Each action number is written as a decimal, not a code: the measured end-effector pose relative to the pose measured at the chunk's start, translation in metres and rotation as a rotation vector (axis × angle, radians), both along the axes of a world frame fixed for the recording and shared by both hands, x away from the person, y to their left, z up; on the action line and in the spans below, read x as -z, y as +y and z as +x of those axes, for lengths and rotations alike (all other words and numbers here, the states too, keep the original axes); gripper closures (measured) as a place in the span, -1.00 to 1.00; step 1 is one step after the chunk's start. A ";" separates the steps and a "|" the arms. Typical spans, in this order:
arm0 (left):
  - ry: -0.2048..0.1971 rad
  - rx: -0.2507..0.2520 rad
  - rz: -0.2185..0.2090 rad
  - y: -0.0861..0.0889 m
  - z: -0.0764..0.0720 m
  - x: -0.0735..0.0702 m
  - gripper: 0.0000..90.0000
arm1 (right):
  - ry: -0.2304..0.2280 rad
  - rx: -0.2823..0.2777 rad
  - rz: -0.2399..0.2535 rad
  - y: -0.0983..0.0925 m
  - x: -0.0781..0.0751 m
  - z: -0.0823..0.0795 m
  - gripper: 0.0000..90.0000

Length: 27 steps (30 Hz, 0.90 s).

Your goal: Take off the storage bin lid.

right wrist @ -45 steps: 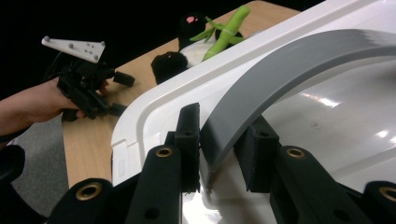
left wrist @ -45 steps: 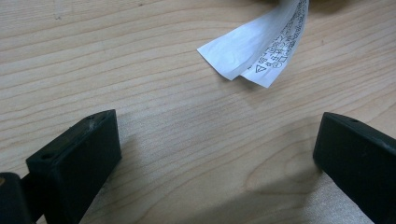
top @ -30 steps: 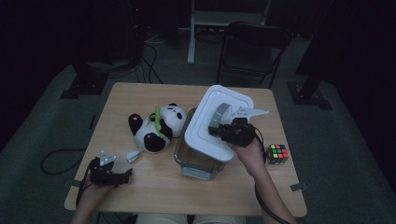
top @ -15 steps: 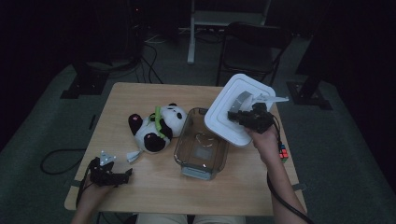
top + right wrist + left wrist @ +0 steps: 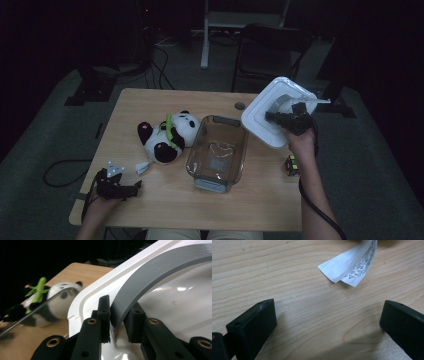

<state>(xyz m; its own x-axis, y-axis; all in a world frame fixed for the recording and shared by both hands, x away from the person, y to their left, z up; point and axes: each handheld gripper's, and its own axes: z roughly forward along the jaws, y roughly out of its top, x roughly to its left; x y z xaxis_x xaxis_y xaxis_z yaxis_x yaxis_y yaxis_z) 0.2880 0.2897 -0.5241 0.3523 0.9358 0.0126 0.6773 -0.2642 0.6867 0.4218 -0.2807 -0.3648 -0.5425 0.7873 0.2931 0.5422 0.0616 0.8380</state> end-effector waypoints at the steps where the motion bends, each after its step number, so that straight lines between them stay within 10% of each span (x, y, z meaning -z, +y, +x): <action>1: 0.000 0.000 0.000 0.000 0.000 0.000 -0.97 | 0.007 0.022 0.003 -0.008 0.002 0.005 0.70; 27: 0.000 0.000 0.000 0.000 0.000 0.000 -0.97 | 0.137 0.149 0.000 0.003 0.075 0.054 0.71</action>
<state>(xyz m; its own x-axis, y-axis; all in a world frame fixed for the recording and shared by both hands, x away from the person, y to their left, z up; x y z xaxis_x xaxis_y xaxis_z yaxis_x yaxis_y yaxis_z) 0.2880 0.2897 -0.5241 0.3523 0.9358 0.0126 0.6771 -0.2641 0.6869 0.4762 -0.2772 -0.4397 -0.3754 0.8558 0.3559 0.6541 -0.0274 0.7559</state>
